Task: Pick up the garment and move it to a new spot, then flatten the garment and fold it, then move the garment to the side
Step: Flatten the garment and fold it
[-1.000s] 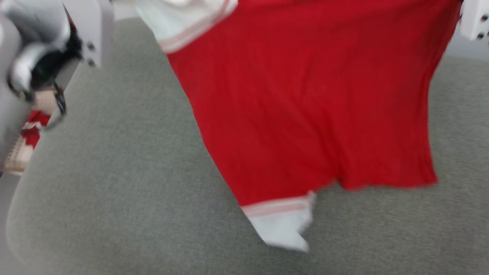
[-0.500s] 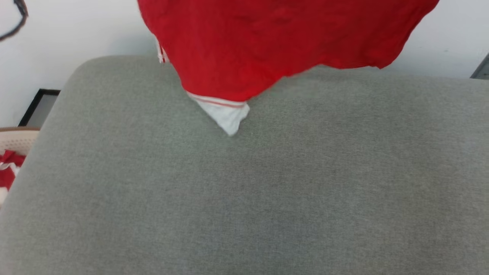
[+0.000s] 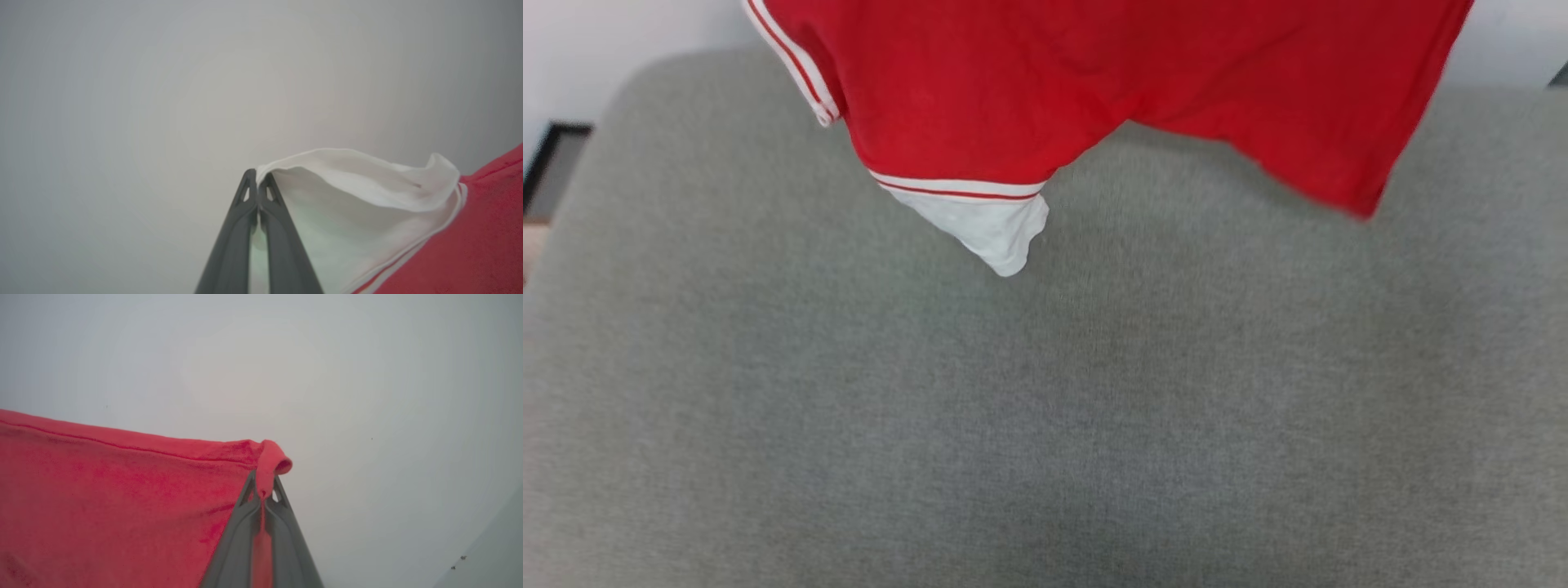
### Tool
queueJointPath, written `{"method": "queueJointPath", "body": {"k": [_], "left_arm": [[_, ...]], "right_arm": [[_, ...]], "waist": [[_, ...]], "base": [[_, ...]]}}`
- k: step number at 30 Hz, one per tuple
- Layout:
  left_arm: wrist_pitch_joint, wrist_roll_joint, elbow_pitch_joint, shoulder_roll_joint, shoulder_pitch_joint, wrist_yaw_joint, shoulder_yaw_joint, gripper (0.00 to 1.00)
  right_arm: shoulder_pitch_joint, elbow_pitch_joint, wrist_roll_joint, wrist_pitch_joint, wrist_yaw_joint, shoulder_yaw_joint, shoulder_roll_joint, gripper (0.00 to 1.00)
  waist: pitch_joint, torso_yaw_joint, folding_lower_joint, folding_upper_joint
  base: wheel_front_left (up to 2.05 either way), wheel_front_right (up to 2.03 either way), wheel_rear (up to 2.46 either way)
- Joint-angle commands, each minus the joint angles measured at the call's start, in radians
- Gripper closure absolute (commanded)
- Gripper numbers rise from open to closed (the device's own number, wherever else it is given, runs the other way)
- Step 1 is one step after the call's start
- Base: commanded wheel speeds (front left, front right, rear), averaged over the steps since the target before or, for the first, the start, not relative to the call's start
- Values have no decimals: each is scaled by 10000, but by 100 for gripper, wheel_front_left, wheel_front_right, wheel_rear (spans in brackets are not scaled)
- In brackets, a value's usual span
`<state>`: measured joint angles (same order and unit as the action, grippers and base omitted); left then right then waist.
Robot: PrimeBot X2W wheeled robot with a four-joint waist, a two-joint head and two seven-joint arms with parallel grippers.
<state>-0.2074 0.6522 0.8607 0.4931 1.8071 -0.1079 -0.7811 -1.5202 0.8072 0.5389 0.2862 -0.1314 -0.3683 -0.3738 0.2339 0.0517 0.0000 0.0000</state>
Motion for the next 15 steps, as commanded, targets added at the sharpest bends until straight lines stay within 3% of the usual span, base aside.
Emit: {"method": "queueJointPath", "body": {"k": [1,10,15], "left_arm": [[285,-166,154,-122,358,108,-3,100],[2903,-864,914,-878,2322,631,142,100],[4234,-968,1156,-1233,2993,706,299,100]], "right_arm": [[-356,107,-390,-421,15,37,82,100],[-2110,1251,-3425,-4232,15,1058,562,100],[-2725,1717,-5046,-5186,15,1719,548,100]], "waist": [[1534,-75,0,0],[4053,-20,0,0],[5140,171,0,0]], "base": [[0,0,0],[0,0,0],[0,0,0]]}}
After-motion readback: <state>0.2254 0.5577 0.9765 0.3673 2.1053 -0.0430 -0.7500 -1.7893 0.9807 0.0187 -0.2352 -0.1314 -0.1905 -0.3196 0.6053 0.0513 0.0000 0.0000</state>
